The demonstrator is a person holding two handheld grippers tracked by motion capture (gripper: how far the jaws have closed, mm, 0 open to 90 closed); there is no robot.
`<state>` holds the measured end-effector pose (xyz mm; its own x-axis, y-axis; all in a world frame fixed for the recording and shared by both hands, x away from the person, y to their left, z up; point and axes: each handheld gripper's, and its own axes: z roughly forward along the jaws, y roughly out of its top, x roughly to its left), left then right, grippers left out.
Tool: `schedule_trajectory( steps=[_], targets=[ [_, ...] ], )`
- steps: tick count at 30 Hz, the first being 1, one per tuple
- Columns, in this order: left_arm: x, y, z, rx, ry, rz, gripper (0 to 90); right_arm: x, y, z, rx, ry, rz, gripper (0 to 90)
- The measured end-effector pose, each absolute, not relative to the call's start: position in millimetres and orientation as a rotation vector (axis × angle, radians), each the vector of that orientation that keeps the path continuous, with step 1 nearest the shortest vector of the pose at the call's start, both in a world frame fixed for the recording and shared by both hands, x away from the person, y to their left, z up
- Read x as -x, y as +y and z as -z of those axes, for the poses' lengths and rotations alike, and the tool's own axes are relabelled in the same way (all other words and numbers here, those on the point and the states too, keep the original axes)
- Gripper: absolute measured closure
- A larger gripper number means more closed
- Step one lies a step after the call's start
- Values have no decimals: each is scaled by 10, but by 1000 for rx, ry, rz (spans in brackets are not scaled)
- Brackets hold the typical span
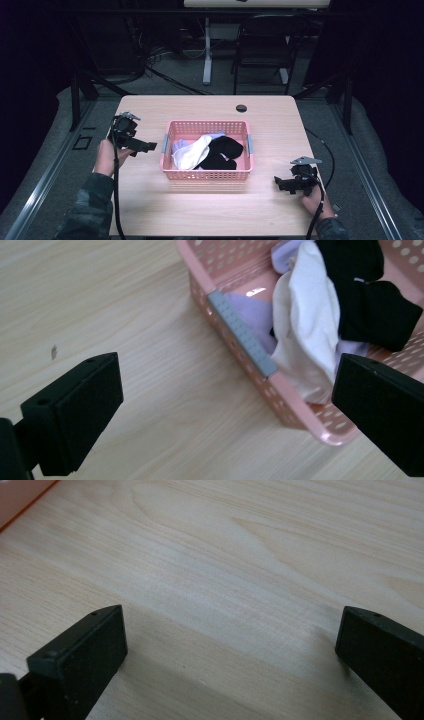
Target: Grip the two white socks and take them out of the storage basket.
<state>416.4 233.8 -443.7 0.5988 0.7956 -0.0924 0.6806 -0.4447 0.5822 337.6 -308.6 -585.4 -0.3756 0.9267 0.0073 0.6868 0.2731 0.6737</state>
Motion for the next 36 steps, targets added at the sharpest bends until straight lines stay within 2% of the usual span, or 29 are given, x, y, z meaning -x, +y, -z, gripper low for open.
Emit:
schedule_trajectory(
  steps=[8, 15, 30, 36],
  targets=[
    [-4374, 1957, 4387, -2276, 1090, -214, 0, -3376, -3086, 5854, -1460, 2161, -844, 0],
    [-4510, 1653, 4507, -2327, 1042, -174, 1, -3377, -3086, 5854, -1460, 2162, -843, 0],
    [-4687, 1109, 4804, -2418, 1051, -125, 3, -3376, -3086, 5854, -1460, 2161, -845, 0],
    [-4741, 927, 4936, -2471, 1070, -89, 49, -3377, -3086, 5854, -1459, 2162, -844, 0]
  ],
)
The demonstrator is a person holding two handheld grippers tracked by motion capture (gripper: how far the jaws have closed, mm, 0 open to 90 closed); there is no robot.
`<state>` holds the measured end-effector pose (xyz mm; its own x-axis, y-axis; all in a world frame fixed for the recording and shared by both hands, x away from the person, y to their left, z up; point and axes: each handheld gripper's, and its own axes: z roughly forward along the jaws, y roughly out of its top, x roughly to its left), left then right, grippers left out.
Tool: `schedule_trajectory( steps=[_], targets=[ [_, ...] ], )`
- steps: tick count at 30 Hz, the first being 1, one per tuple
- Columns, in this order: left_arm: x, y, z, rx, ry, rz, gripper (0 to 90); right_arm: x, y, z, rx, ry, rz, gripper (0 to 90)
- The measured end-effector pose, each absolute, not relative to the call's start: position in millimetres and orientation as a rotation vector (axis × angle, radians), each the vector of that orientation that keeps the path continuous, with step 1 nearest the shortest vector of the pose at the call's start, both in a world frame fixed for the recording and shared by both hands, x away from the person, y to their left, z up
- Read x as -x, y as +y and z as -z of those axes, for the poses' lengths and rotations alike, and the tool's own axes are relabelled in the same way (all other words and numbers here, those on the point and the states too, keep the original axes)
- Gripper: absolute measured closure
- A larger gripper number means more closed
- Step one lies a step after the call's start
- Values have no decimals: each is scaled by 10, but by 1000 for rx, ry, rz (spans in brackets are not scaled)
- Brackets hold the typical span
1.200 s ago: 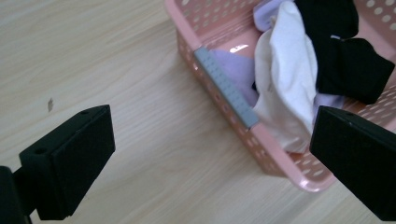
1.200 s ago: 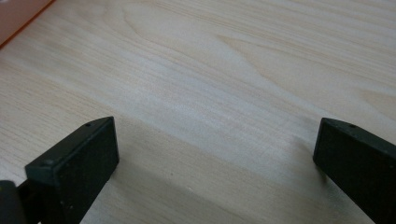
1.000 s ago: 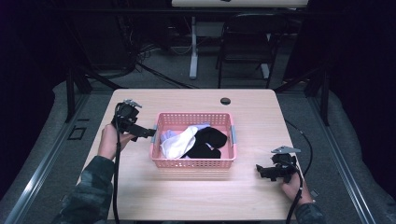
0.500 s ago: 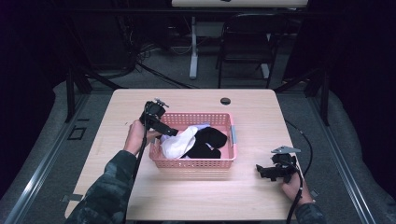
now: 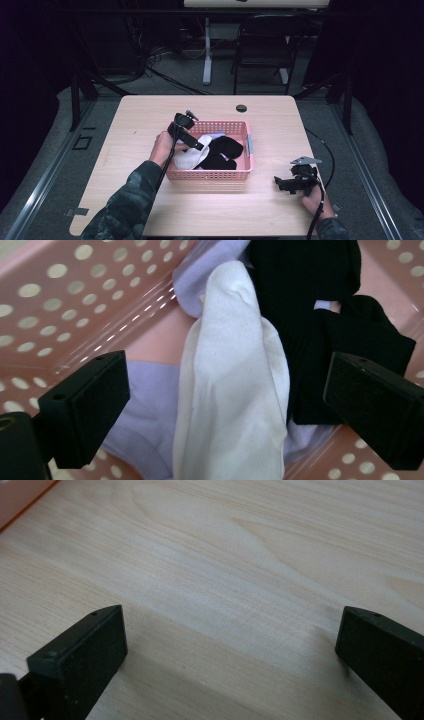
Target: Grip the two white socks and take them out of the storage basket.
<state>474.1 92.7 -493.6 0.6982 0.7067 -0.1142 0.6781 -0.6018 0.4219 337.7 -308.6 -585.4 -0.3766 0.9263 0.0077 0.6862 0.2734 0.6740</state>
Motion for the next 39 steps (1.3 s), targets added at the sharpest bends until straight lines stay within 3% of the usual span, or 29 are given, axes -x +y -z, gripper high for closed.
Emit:
schedule_trajectory(
  steps=[14, 19, 22, 29, 39],
  targets=[
    [-4812, 689, 5140, -2569, 1104, -81, 167, -3377, -3086, 5855, -1458, 2162, -845, 0],
    [-4807, 636, 5184, -2599, 1118, -91, 252, -3376, -3088, 5854, -1457, 2162, -839, 0],
    [-4806, 618, 5207, -2612, 1133, -110, 321, -3377, -3087, 5854, -1457, 2164, -845, 0],
    [-4802, 626, 5200, -2630, 1133, -129, 586, -3376, -3088, 5853, -1455, 2164, -840, 0],
    [-4795, 727, 5128, -2600, 1115, -139, 779, -3376, -3090, 5853, -1453, 2166, -840, 0]
  ],
)
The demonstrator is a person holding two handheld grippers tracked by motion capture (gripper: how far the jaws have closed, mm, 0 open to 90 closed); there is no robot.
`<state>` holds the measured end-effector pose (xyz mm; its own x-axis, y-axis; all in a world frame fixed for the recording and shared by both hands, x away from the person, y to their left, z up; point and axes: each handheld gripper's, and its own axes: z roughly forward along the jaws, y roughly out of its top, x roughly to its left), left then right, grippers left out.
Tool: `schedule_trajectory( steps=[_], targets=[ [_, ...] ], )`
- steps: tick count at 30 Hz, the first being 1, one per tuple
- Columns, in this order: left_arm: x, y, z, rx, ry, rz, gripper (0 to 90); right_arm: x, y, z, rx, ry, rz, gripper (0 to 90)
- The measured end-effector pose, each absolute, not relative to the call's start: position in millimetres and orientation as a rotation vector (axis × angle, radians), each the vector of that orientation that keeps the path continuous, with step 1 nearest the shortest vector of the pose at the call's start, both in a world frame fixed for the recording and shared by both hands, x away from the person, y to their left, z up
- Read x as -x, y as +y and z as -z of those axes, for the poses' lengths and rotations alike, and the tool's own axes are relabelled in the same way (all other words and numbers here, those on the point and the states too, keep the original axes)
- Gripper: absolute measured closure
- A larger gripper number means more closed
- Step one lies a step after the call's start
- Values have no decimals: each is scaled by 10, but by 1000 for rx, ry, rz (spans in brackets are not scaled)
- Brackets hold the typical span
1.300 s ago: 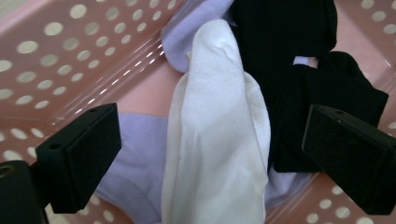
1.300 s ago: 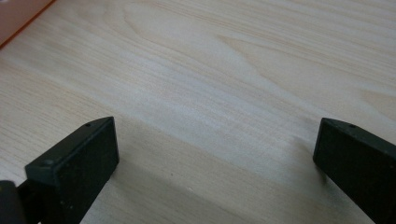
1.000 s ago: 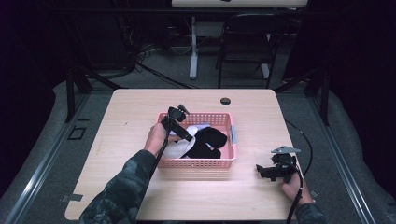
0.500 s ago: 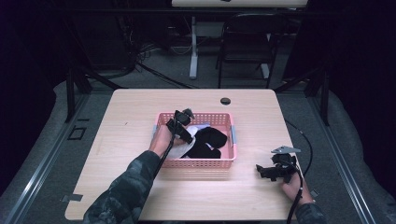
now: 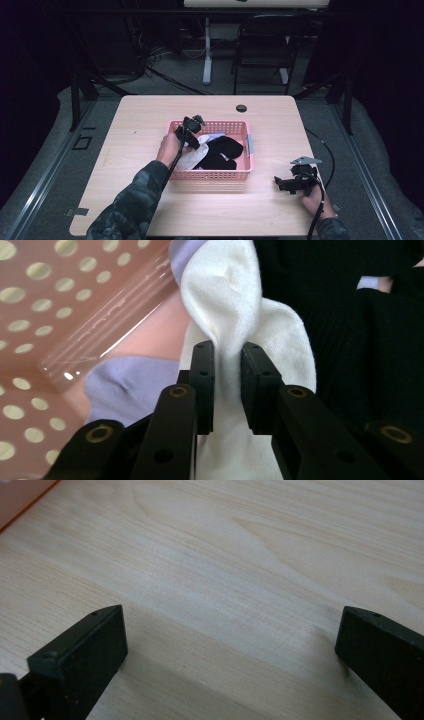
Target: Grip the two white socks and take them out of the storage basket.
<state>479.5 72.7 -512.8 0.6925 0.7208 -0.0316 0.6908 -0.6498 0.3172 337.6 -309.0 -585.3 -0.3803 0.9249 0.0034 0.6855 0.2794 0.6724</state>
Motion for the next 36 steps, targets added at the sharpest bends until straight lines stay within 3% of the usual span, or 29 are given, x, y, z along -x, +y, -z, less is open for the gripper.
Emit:
schedule_trajectory(
  steps=[36],
  targets=[
    [-4652, 1046, 4416, -2431, 1014, -209, 804, -3376, -3089, 5854, -1454, 2164, -841, 0]
  ],
)
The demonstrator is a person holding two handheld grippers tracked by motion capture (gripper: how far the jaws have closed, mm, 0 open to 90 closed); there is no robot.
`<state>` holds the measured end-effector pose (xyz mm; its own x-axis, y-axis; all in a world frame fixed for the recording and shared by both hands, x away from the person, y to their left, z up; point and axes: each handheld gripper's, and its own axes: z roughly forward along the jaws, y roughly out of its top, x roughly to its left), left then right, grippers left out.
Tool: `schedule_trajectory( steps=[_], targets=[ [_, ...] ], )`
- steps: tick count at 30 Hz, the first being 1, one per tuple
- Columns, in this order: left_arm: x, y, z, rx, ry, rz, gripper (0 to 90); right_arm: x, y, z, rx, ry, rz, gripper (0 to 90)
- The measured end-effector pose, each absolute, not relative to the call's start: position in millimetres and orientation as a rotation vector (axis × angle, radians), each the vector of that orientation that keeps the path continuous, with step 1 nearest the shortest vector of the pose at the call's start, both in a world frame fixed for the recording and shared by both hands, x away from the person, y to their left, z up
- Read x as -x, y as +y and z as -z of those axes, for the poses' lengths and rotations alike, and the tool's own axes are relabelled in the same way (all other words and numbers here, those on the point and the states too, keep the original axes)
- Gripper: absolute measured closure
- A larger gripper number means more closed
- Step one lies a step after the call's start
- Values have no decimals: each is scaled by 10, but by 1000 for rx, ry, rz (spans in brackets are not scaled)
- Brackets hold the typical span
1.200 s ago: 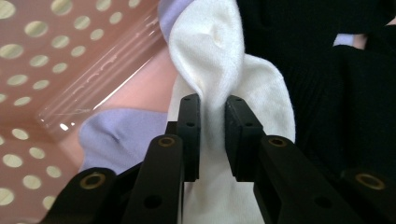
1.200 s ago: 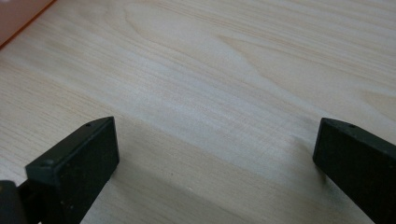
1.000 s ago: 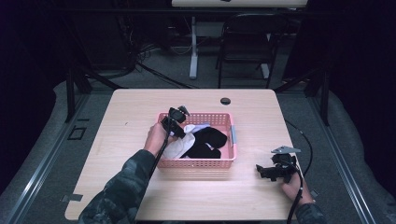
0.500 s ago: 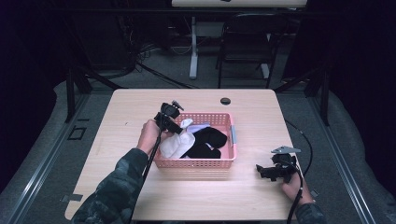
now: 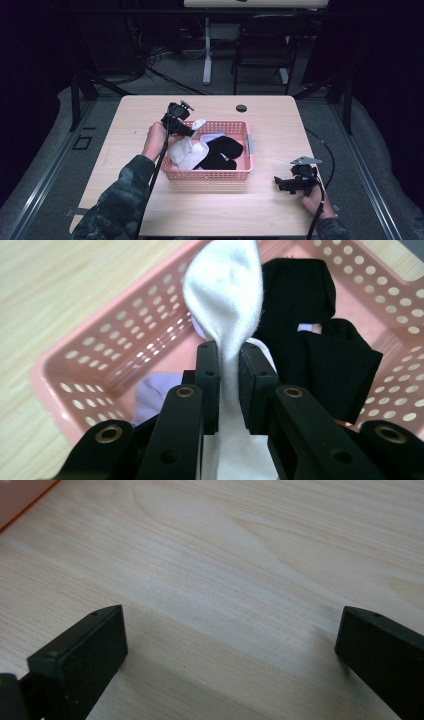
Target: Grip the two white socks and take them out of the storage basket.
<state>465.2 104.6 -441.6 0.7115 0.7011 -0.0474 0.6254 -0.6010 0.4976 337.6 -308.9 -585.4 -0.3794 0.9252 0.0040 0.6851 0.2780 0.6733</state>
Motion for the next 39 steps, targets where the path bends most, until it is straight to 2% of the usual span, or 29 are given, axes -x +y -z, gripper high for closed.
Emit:
schedule_trajectory(
  steps=[21, 39],
  targets=[
    [-4577, 1264, 4032, -2362, 1003, -287, 804, -3376, -3088, 5854, -1456, 2163, -840, 0],
    [-4526, 1859, 3879, -2278, 1098, -334, 804, -3379, -3087, 5854, -1456, 2165, -846, 0]
  ],
)
